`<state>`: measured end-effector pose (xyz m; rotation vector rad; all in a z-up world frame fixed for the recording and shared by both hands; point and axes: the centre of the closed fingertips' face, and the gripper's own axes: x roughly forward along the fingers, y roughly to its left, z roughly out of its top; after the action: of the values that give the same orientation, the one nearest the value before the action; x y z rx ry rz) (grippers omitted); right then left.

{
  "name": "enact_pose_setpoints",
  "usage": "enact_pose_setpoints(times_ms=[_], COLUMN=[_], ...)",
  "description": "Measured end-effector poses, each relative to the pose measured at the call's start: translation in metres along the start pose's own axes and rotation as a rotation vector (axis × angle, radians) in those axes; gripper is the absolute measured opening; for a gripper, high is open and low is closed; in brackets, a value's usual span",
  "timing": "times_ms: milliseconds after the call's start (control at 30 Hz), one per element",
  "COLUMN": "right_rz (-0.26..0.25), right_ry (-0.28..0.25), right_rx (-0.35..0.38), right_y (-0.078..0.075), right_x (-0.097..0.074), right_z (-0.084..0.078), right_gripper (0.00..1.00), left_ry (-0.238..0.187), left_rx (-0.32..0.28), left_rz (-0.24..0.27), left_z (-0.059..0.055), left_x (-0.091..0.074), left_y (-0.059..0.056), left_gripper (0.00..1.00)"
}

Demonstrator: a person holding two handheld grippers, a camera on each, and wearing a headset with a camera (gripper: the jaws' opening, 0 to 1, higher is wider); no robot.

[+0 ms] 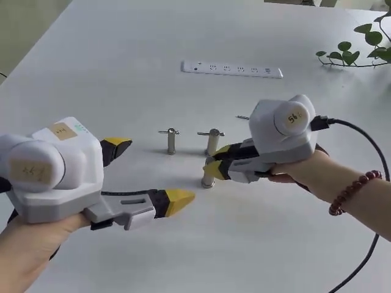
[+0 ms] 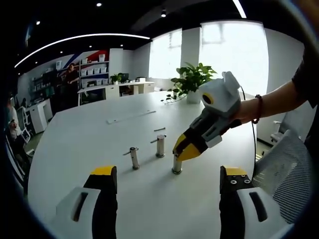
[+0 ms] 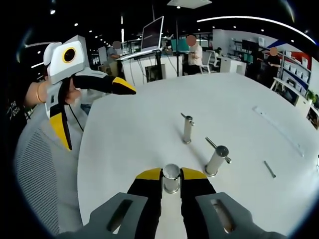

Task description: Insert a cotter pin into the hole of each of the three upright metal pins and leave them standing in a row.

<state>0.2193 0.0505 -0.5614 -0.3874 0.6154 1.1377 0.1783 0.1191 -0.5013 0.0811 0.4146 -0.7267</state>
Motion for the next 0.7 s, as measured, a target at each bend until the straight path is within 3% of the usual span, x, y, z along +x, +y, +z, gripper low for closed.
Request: enact_pose_setpoints(times_ms=[300,367,467,700], right_rz=[0.004,0.002,0.015,0.003], right_ry=[-0.031,-0.003,-0.079,-0.071], right_rx=[-0.008,-0.045,0.038,0.055], right_y=[0.003,0.004,0.006,-0.004], right_x=[0.001,0.002,0.003,-0.01], right_z=[-0.001,-0.008,-0.002,-0.004], right_gripper=[0.09,0.1,0.18,0.19], left_ry=[0.007,0.004,0.006,0.015], left_rx=[0.004,0.003,0.001,0.001], left_rz=[0.0,0.002,0.003,0.013], left_z=[0.001,0.002,0.002,0.0], left_x=[0.001,0.0,-0.001,-0.003], left_y=[-0.001,-0.001,-0.001,0.004], left_gripper=[0.84,0.84,0.85,0.85])
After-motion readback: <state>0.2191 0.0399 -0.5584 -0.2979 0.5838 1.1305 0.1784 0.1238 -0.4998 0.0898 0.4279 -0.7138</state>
